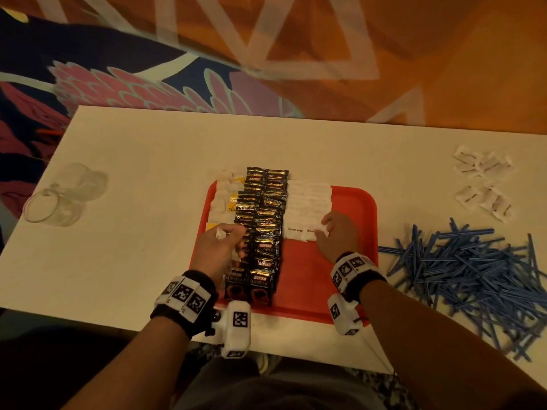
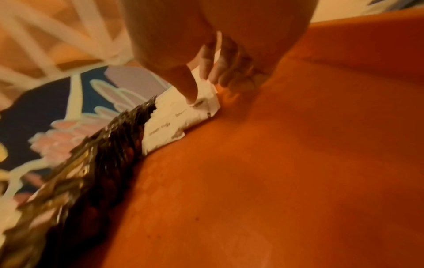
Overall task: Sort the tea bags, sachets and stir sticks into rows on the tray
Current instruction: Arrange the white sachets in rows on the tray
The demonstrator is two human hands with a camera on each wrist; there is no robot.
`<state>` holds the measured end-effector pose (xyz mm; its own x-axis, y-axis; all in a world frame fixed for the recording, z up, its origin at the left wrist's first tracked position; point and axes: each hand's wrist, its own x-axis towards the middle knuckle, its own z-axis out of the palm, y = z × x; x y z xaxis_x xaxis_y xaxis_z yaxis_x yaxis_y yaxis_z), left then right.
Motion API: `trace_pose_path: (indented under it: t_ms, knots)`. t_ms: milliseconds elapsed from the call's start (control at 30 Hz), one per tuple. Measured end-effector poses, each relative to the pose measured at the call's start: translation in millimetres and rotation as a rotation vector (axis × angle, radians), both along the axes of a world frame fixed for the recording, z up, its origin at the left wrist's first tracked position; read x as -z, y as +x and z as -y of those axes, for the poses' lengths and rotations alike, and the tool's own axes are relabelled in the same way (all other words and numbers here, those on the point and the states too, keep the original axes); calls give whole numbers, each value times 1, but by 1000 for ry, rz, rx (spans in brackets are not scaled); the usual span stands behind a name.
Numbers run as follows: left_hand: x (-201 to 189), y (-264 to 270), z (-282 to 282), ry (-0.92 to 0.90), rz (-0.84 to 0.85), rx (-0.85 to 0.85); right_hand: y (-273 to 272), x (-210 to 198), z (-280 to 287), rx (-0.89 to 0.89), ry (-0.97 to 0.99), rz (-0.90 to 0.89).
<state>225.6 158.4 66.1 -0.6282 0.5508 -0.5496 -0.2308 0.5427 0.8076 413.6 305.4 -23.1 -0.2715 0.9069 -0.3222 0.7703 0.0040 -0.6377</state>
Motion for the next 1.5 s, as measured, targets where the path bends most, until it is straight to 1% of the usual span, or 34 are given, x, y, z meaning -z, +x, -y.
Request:
trace_pose_path:
  t_ms: [67,167,300,400,567,633,700,767,833,967,1033,1100,1133,1200,1267,1300,1400,1467,1500]
  knots:
    - [-1,1,0,1,-3,-1,-6,2,2,-118,54,-7]
    - [-2,-1,3,-4,-1,-6,-11,7,4,-223,55,59]
    - [-2,-3,6,-19,-1,0,-11,8,2,-272,52,139]
    - [0,-2,6,-20,37,4,-9,1,2,-261,18,132]
    - [1,5,-3,25,208,32,1,-16,6,-144,-8,38]
    - [-4,13,-10,33,245,83,5,-27,7,-123,-5,-13]
    - [-10,22,-19,54,279,148,7,-41,9,-94,-31,-110]
    - [-17,31,-28,70,343,179,8,-58,12,-66,-98,-243]
    - [-24,40,-37,78,431,199,9,-77,14,-93,-134,-351]
    - [-35,57,-51,63,578,311,10,-114,13,-193,-184,-481]
    - [-40,66,-58,52,650,387,13,-130,10,-277,-210,-493]
    - [-43,73,-63,71,706,434,16,-140,7,-358,-192,-441]
    - [-46,76,-65,84,734,447,18,-142,5,-367,-182,-430]
    - [-52,80,-68,125,799,449,23,-143,2,-293,-175,-453]
    - [-55,81,-70,164,839,444,28,-142,-1,-150,-186,-510]
    - [-56,81,-70,170,829,442,31,-143,-2,-75,-193,-543]
    - [-52,82,-71,149,708,421,35,-146,-4,100,-220,-648]
    - [-48,84,-71,160,573,410,36,-150,-5,184,-233,-708]
    - [-47,85,-71,193,500,399,36,-150,-6,217,-238,-727]
